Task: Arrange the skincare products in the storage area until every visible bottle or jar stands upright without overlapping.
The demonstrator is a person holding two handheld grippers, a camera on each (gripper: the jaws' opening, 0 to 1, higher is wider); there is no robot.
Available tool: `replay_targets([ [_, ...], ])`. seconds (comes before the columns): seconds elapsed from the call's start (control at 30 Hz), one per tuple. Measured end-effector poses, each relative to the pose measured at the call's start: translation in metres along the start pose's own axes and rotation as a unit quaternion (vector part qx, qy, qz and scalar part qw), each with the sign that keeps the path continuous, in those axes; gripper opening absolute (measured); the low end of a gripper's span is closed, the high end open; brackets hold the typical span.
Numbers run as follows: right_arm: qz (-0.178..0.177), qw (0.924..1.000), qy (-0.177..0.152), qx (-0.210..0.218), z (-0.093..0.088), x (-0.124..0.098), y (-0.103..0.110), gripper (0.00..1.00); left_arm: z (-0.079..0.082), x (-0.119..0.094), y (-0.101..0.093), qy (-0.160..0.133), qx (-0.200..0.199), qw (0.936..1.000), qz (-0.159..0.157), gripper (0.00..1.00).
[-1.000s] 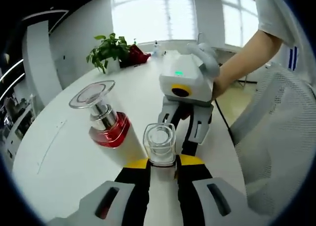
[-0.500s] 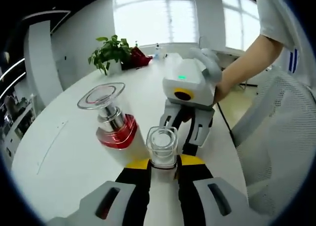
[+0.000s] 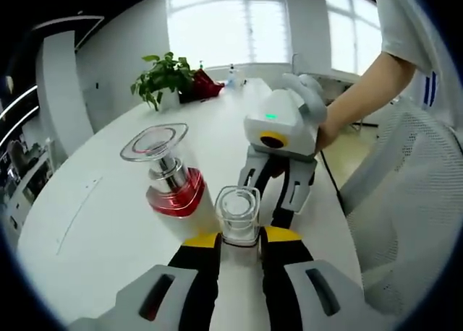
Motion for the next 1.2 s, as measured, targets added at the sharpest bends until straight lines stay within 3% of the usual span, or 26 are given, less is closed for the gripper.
replay_targets([
  [0.33, -0.015, 0.9998, 0.014, 0.002, 0.005, -0.007, 0.003, 0.31, 0.001, -0.012, -0.001, 0.010, -0.006, 0.9998, 0.013, 0.24],
  [0.63, -0.038, 0.9990, 0.022, 0.010, 0.013, -0.017, 0.010, 0.39, 0.002, -0.033, -0.007, 0.004, -0.050, 0.9979, 0.042, 0.33],
  [0.97, -0.075, 0.9968, 0.010, 0.026, 0.030, -0.031, 0.023, 0.51, -0.002, -0.065, -0.018, -0.017, -0.121, 0.9880, 0.095, 0.46],
  [1.2, -0.085, 0.9959, 0.007, 0.033, 0.038, -0.038, 0.040, 0.56, -0.007, -0.094, -0.035, -0.024, -0.172, 0.9758, 0.133, 0.55],
])
Point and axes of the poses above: the point that each gripper's makers call its tool centre point, and the gripper's own axes: x roughly forward along the fingers, y roughly to its left, z roughly out of its top, the point moved 9 cm from there along -x, roughly backward along the fingers, and after that the axes turned 13 degrees about -y, right-handed, at the moved point
